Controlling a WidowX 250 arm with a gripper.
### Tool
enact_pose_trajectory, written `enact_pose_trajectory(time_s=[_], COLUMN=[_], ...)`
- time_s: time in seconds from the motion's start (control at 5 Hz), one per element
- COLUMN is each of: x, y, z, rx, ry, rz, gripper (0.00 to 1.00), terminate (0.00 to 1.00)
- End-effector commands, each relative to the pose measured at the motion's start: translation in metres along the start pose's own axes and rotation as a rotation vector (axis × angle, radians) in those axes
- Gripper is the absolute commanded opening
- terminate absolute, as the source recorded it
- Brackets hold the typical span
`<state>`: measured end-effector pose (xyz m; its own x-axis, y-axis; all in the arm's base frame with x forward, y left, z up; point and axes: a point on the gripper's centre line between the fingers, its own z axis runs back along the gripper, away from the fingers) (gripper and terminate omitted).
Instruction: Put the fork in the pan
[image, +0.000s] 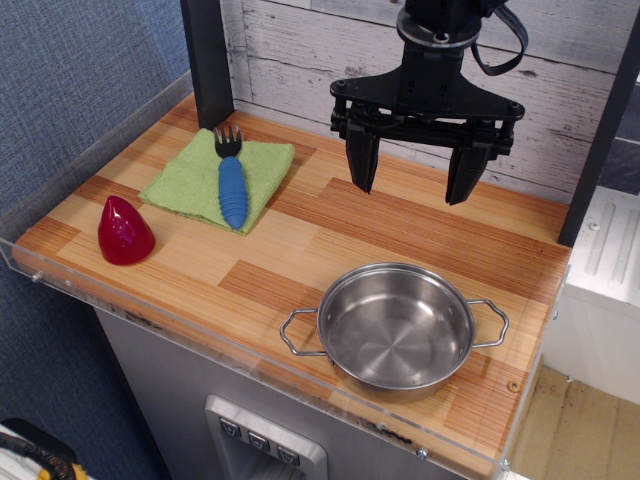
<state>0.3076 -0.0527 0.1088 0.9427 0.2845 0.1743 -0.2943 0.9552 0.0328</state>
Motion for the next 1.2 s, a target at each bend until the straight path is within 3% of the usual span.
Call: enact_pose_trajectory(time_s=[0.0, 0.4, 1.0], x=[0.0, 0.012, 0.046], y=[0.0, 0.042, 0.124], z=[0.0, -0.004, -0.019], rx=[0.0, -0.002, 0.06], ry=[0.0, 0.008, -0.001], rz=[0.0, 0.136, 0.374], gripper=[1.0, 1.0, 1.0], terminate=[0.0, 0.0, 0.0])
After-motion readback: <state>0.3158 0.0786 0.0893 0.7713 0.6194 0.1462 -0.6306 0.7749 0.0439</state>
